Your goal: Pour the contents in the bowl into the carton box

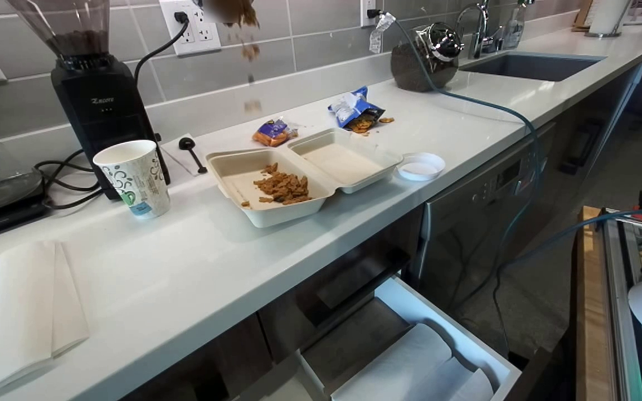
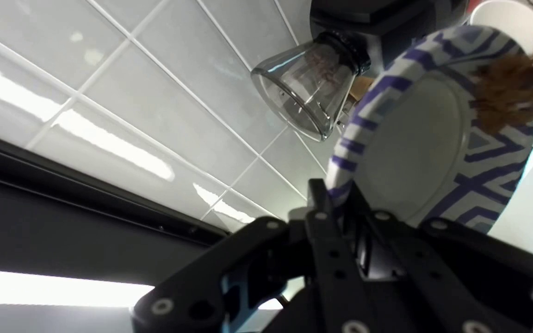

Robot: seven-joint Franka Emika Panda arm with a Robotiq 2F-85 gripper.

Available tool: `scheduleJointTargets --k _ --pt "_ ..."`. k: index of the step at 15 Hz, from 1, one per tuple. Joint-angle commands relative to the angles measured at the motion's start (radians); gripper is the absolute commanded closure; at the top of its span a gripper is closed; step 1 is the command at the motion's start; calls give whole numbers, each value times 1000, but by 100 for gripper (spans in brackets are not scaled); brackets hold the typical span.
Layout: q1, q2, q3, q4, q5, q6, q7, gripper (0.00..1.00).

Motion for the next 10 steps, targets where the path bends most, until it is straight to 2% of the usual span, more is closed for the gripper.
scheduleJointTargets --k 1,10 --pt "-86 -41 62 -15 6 -69 -31 97" --pt "-277 -109 222 -19 42 -166 -31 97"
